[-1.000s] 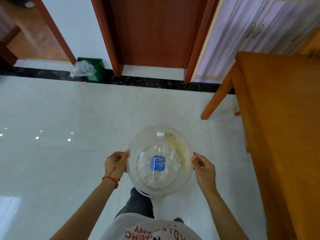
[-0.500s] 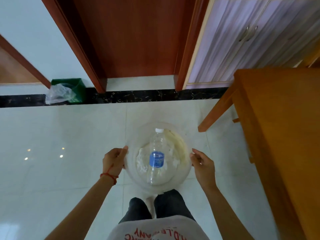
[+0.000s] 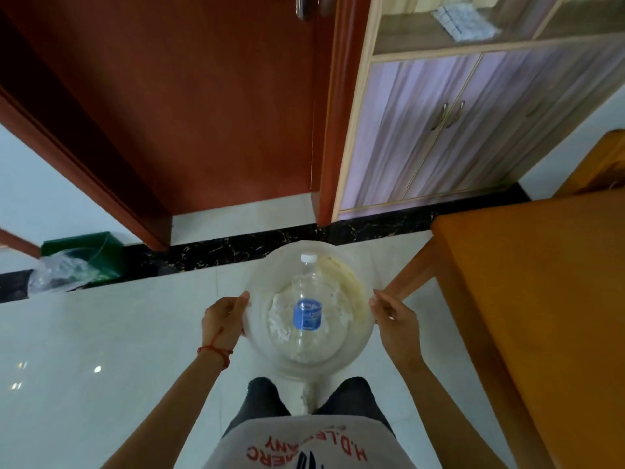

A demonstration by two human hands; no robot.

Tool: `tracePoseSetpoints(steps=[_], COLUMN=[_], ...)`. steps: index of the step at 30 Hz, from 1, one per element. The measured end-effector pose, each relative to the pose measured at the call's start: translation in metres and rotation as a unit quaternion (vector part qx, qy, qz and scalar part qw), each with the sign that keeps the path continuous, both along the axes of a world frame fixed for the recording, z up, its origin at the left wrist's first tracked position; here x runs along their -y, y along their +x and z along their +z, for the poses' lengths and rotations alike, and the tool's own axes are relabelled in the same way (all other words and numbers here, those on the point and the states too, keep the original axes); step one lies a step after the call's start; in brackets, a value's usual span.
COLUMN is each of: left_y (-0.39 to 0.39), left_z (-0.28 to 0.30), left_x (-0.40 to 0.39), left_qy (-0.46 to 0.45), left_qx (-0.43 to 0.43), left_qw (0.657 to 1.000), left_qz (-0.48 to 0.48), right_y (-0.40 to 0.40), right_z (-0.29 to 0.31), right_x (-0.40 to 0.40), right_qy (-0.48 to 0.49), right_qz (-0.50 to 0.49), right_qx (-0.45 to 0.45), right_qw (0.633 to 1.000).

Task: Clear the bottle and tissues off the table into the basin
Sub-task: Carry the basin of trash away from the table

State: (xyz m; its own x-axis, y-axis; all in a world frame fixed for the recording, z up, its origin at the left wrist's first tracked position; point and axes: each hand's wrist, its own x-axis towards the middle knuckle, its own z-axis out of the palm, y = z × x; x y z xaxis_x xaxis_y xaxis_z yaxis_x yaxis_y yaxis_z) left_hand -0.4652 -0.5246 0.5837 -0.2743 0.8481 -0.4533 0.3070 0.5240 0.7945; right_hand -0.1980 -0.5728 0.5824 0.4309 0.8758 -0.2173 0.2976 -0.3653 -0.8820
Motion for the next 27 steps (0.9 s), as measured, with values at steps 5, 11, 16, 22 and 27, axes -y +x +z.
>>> tracePoseSetpoints(steps=[5,11,16,22,27], left_y=[0.029,0.065,0.103,0.147,0.174], left_z=[0.002,-0.013,-0.019,-0.024,-0.039], left_x=[-0.078,-0.182,-0.267,-0.351,-0.390], left_qy=[-0.002,-0.013,-0.022,-0.013,-0.017], left_qx=[-0.003,0.000,-0.010,-0.028,-0.035], left_qw=[0.999,0.992,0.975,0.947,0.926], left_qz=[-0.038,-0.123,-0.219,-0.318,-0.375], right_y=[0.020,0.042,0.050,0.052,0.053], right_z=[-0.002,-0.014,-0.019,-0.040,-0.056], right_x=[-0.052,-0.112,-0.155,-0.199,-0.223], right_qy=[0.016,-0.007,-0.024,-0.060,-0.078], right_qz=[-0.050,-0.144,-0.232,-0.334,-0.395], right_qx=[0.000,-0.028,-0.031,-0.035,-0.058], right_qw=[0.999,0.989,0.972,0.940,0.913])
